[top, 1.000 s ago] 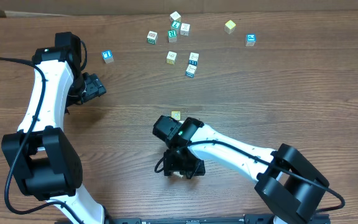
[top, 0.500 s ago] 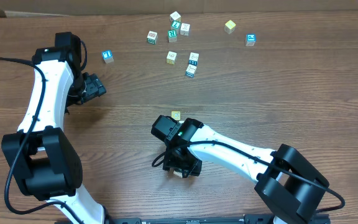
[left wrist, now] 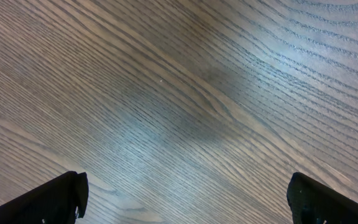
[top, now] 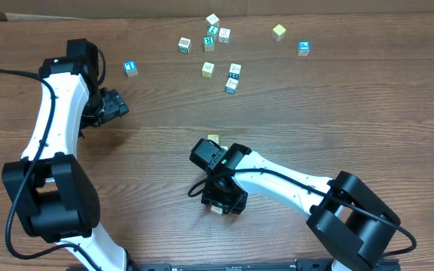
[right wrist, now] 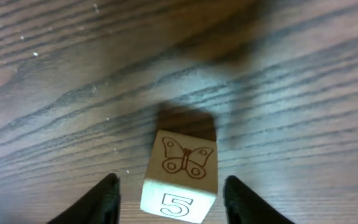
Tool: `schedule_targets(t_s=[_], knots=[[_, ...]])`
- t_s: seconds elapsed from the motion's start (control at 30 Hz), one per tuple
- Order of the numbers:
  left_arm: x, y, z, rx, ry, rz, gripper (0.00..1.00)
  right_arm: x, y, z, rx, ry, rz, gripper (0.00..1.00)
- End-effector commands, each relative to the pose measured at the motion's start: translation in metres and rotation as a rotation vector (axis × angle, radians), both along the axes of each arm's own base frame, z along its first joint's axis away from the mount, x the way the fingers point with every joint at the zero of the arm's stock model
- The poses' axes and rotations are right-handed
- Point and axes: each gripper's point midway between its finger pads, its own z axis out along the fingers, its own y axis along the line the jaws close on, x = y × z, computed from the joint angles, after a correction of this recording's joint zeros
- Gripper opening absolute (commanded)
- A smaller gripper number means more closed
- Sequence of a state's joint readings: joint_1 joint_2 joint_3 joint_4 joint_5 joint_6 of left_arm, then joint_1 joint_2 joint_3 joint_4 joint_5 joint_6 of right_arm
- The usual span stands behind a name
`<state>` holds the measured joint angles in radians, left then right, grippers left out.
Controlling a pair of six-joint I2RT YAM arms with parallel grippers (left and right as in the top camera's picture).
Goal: Form a circle
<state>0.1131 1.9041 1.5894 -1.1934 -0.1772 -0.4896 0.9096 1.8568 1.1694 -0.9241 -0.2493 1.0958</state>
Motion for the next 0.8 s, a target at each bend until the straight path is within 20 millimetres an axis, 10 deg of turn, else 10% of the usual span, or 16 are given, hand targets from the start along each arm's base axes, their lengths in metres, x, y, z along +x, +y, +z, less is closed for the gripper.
schedule_targets(t_s=[0.0,0.17,0.77], knots=[[0.003,0.002,0.011,0.018,-0.026,-0.019,1.0,-0.001,0.0,-0.001,0.002,0.012,-0.013,0.42],[0.003,0.002,0.011,0.018,-0.026,-0.019,1.0,-0.002,0.001,-0.001,0.004,0.015,-0.013,0.24],[0.004,0.002,0.011,0.018,-0.026,-0.019,1.0,0.054,-0.005,0.004,0.104,-0.082,-0.032,0.24]])
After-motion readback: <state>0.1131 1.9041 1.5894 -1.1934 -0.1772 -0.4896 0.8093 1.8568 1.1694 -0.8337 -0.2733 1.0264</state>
